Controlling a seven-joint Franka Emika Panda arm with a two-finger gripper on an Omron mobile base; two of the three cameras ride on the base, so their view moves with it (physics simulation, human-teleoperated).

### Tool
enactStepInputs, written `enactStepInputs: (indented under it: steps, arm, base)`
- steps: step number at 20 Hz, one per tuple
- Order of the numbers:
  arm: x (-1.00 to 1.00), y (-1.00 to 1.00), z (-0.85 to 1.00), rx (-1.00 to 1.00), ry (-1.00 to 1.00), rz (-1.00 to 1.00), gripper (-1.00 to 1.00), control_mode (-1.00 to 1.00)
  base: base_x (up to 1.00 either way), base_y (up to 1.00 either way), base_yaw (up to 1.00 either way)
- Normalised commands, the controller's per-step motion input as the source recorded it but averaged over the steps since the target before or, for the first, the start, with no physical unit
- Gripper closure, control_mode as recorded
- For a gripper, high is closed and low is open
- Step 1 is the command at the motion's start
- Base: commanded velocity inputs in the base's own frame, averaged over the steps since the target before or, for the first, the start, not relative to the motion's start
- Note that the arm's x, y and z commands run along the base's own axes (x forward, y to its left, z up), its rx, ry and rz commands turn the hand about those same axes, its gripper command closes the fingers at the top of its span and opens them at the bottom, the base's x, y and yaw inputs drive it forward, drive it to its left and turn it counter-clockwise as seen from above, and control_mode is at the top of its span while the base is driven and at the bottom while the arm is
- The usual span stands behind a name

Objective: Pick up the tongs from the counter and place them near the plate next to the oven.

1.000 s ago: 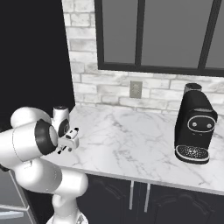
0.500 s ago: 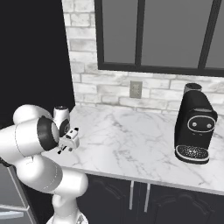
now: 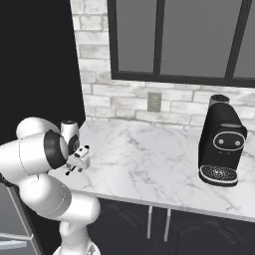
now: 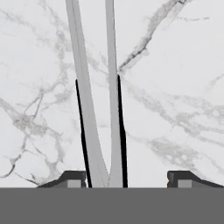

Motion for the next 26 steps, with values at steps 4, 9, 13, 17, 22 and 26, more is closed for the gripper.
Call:
enactStepInputs:
  steps: [4,9,13,17,22,26]
  arm:
    - [0.0,0.0,-0.12,0.0,-0.05,0.0,1.0,-1.0]
    - [-0.01,-0.01,-0.02,0.0,-0.03,0.0,1.0,-1.0]
    - [-0.12,-0.19,0.0,0.02,-0.02,0.0,1.0,-1.0]
    - [-0.25,-0.31,0.23,0.01,-0.05,-0.01,1.0,-1.0]
    - [-0.34,-0.28,0.67,0.0,-0.07,0.0,1.0,-1.0]
    - [-0.38,-0.23,0.9,0.0,-0.11,0.0,1.0,-1.0]
  base:
    - [0.0,0.0,0.0]
    - [0.0,0.0,0.0]
    - [0.0,0.0,0.0]
    - [0.0,0.0,0.0]
    - [0.0,0.0,0.0]
    - [0.0,0.0,0.0]
